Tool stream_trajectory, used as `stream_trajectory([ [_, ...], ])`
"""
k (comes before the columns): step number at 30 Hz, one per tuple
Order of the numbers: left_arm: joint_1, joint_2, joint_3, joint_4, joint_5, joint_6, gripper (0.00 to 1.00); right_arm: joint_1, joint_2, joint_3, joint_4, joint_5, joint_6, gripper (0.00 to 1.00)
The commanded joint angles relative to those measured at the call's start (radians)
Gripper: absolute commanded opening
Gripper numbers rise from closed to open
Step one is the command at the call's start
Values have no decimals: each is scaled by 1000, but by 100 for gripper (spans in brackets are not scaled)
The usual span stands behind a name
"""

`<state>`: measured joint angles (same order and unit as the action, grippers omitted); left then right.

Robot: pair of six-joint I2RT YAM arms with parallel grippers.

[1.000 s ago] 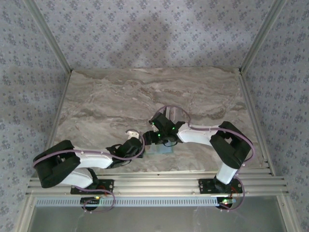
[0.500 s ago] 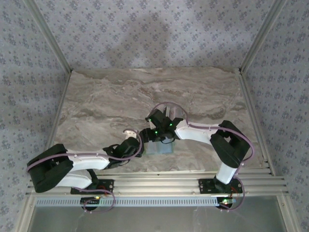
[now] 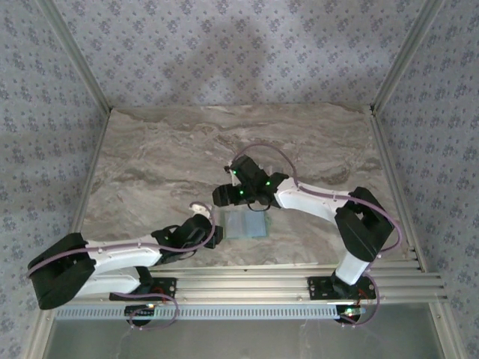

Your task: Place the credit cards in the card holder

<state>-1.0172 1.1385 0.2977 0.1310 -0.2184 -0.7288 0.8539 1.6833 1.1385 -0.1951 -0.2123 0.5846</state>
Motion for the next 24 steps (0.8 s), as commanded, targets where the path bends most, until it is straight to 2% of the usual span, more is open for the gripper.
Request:
stream_trajectory([
  [1,-7,-60,-16,-58,30,39,42,-17,-52,31,-31,80,-25,66],
  [5,-7,-178,-29,-114,29,40,45,-46,-117,-16,-39,132,-20,62],
  [11,-6,-281,-8,-119,45,64,48,-114,-204,-75,-97,225,-22,49],
  [15,-3,-250,16,-62,79,80,50,-169,-232,-81,-166,288,-15,36],
  [20,16,-153,73,-7,126,89,53,-232,-203,-67,-191,334,-15,32],
  [24,75,-40,153,20,184,91,54,-270,-136,-24,-209,340,-26,31],
])
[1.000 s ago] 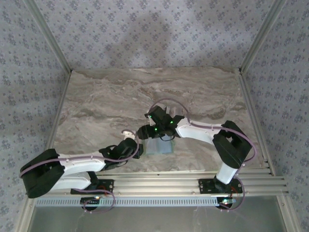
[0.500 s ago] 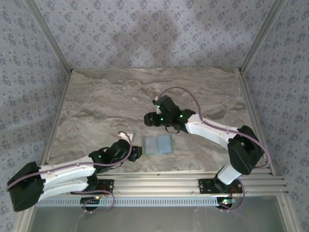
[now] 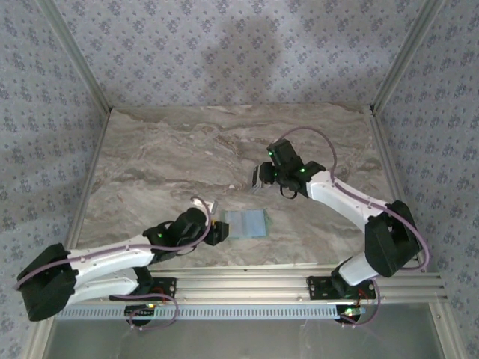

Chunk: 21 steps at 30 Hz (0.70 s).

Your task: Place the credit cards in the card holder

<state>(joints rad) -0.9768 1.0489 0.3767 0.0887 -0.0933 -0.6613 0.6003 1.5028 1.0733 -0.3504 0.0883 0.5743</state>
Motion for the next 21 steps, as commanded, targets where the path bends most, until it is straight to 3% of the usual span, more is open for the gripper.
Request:
stream_trajectory([
  [1,53,81,94,73,82,21,54,-21,61,53,-61,45,-19,30],
  [10,234,371,365,99,288,16,55,-52,164,144,-95,58,-46,28],
  [15,299,521,518,85,347,7,56,-60,195,149,-85,54,-49,27],
  [21,349,611,584,109,370,15,56,-70,244,165,-87,47,-57,27],
])
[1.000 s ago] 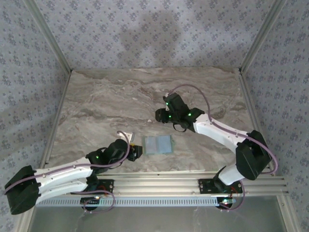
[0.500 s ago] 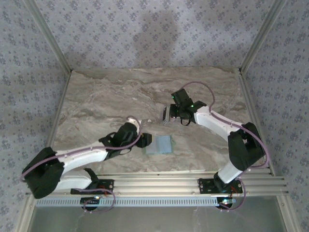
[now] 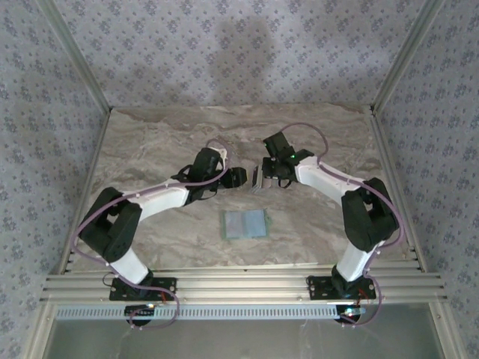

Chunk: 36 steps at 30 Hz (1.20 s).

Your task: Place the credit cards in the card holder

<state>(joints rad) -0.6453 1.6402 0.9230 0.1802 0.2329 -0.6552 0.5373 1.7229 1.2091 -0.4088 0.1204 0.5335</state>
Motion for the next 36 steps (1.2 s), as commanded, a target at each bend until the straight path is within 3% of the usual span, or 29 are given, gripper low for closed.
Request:
stream_trajectory([
  [1,20,27,42,21,46,12,56,-8,28,30,-29,13,-16,27],
  [8,21,130,77,53,109,29,57,-8,68,40,-23,13,-15,26],
  [25,4,293,125,110,161,8,53,-9,21,10,23,-62,-24,10],
  [31,-7,317,139,112,160,9,52,-13,19,7,38,-114,-28,10],
  [36,-9,317,134,116,157,8,51,-29,31,-2,58,-200,-43,20],
])
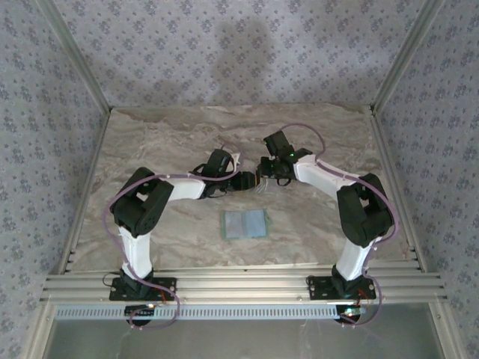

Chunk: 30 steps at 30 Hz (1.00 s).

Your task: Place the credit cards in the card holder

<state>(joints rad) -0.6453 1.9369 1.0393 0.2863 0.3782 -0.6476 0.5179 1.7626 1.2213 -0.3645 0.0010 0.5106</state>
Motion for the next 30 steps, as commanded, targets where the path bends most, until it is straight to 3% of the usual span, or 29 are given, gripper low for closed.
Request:
stream_trajectory([
  [1,-10,20,18,9,12,0,51,-17,-6,-20,28,-107,-15,21],
  [5,-12,23,16,14,10,-3,51,-46,-2,-71,88,-208,10,23],
  [11,-12,25,13,20,10,-6,51,-56,5,-75,78,-188,17,27],
  [20,-14,39,20,23,11,-7,51,-59,-10,-99,133,-300,36,27],
  [30,-16,50,32,22,13,-7,51,-65,-44,-113,151,-327,45,25],
])
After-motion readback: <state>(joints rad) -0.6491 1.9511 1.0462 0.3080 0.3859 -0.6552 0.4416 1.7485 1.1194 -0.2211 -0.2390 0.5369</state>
